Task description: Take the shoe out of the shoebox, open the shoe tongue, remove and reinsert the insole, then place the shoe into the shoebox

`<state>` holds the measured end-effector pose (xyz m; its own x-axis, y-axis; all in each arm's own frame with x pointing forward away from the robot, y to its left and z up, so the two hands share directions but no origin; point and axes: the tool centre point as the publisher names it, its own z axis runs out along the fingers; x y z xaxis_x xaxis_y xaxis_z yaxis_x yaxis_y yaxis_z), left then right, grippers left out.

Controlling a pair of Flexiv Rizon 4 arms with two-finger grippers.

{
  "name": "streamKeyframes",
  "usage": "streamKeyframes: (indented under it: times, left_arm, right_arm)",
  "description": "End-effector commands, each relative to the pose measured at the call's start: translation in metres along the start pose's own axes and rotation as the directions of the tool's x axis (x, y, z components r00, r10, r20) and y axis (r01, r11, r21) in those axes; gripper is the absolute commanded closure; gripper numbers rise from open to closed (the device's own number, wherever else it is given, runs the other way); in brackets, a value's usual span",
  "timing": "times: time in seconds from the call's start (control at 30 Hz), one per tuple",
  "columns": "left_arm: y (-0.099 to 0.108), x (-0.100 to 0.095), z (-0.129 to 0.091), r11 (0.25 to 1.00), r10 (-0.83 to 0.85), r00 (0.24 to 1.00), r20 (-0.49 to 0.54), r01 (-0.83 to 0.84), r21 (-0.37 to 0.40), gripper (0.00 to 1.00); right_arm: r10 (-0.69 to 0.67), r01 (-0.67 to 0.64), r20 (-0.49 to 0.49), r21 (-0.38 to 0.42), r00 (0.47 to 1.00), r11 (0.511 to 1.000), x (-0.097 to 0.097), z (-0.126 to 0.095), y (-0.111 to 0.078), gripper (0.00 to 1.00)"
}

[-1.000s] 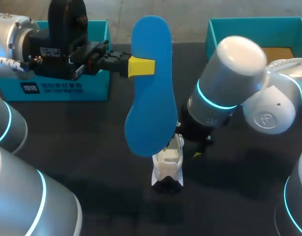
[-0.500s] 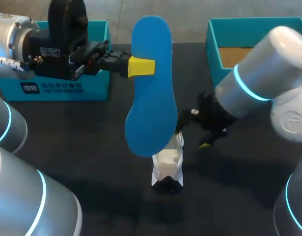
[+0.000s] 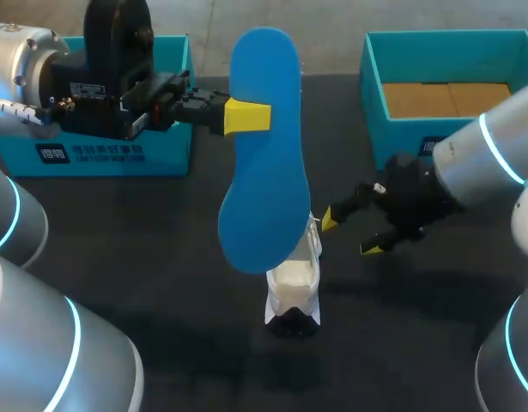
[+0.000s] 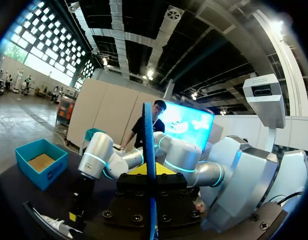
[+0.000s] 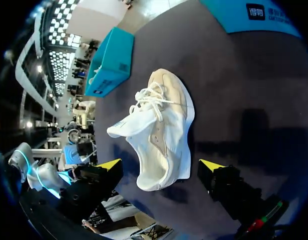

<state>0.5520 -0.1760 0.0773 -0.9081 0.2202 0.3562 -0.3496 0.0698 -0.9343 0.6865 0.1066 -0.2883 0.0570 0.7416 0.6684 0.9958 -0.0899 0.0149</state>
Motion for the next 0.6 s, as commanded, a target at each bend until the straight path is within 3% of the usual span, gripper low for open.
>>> streamKeyframes:
  times: [0.03,0.27,0.6]
  left_arm:
    - [-0.002,-0.002,0.001,1.0,0.0,1.0,-0.002,0.0,-0.005,1.0]
    - [-0.002,-0.002,0.001,1.0,0.0,1.0,-0.002,0.0,-0.005,1.0]
    - [-0.002,-0.002,0.001,1.0,0.0,1.0,-0.002,0.0,-0.005,1.0]
  right_arm:
    - [-0.002,0.001,-0.088,-0.007,0.996,1.0,-0.004,0.0,-0.003,0.0]
    - [0.028,-0.039,-0.252,-0.039,0.967,0.999,0.013,-0.014,0.006,0.0]
    - [0.063,-0.079,-0.348,-0.034,0.936,0.996,0.025,-0.027,0.015,0.0]
